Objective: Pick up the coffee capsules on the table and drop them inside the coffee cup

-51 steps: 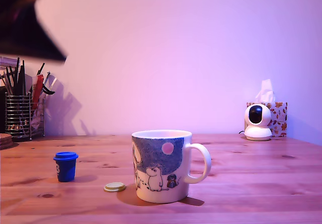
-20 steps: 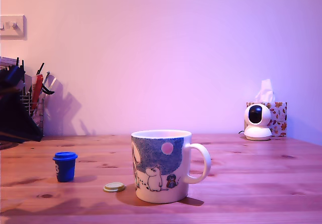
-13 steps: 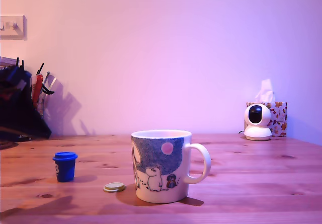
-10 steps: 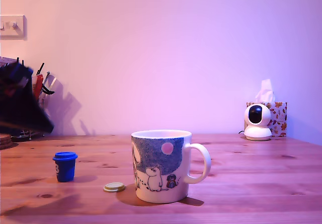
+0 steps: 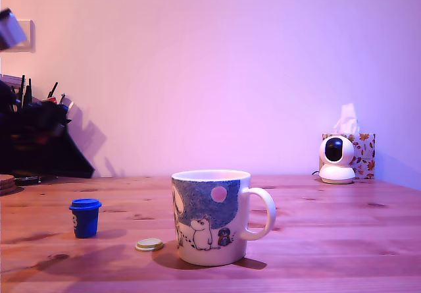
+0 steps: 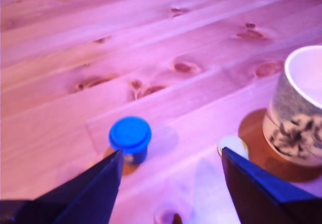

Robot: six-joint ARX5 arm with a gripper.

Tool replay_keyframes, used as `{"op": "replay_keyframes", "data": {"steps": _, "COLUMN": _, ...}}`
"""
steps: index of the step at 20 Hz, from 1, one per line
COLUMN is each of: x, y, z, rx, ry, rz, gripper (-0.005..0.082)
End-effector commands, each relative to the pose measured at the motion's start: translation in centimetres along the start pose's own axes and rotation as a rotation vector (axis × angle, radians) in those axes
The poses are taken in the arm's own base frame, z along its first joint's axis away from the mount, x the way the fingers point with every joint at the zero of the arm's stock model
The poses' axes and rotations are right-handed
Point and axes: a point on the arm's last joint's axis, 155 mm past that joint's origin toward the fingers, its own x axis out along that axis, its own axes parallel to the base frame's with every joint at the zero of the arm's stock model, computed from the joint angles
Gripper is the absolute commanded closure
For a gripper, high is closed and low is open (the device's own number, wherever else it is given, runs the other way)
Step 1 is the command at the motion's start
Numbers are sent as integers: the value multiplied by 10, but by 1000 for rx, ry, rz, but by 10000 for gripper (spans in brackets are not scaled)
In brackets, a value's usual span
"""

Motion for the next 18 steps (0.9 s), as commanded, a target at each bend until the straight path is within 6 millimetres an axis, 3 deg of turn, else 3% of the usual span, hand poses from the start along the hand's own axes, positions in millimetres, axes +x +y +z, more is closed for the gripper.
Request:
{"op": "replay_keyframes", "data": {"steps": 1, "x": 4, "y": 3, "z": -10, "rx": 10, "ry": 13, "rz": 3, "gripper": 203}}
{"op": "replay_keyframes", "data": {"steps": 10, "x": 22, "y": 17, "z": -11, "rx": -27, "ry": -23, "rz": -6, "gripper": 203}}
{"op": "replay_keyframes", "data": {"steps": 18, "x": 37, "y": 27, "z": -28, "rx": -57, "ry": -2, "rz": -29, "gripper": 203}}
